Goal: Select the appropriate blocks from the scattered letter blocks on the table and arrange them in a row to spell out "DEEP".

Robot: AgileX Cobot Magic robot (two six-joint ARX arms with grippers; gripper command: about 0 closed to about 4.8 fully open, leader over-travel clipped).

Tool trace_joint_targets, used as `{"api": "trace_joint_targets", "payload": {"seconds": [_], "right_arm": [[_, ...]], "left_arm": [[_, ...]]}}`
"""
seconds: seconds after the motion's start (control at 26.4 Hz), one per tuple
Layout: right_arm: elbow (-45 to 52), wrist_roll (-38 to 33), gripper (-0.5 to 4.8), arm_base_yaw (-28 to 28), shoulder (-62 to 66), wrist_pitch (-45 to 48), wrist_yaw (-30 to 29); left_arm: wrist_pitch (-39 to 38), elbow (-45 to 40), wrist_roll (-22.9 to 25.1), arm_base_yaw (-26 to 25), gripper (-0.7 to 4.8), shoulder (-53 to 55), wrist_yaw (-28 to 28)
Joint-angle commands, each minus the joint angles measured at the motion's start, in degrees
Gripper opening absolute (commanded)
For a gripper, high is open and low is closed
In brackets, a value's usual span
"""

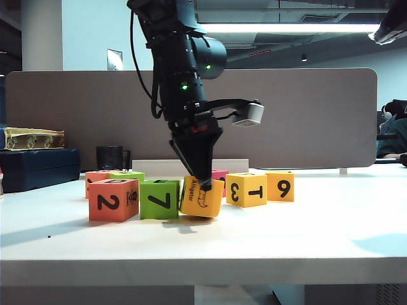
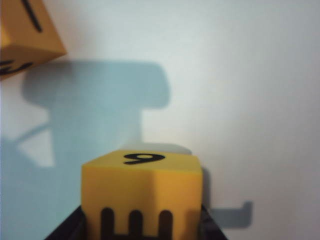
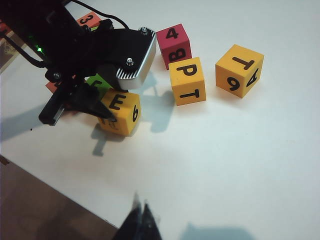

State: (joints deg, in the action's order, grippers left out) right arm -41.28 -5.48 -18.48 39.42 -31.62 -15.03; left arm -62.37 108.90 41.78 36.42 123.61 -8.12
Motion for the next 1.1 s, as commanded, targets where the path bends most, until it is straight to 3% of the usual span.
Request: {"api": "trace_joint_targets", "payload": {"seconds": [0.04, 0.68, 1.1], "right_arm": [[-0.37, 0.15, -0.05, -0.02, -0.02, 0.59, -0.11], [-0.37, 0.15, -0.05, -0.02, 0.0, 0.59, -0.11], [-0.37, 0.15, -0.06, -0.02, 0.0, 0.61, -0.07]], "left_arm": [[0.98, 0.0, 0.24, -1.49, 2.36, 0.15, 1.46], [5.07, 0.02, 0.2, -2.84, 2.46, 1.7, -1.27], [6.6, 0.02, -0.44, -3.19, 2.44, 2.86, 4.55]]}}
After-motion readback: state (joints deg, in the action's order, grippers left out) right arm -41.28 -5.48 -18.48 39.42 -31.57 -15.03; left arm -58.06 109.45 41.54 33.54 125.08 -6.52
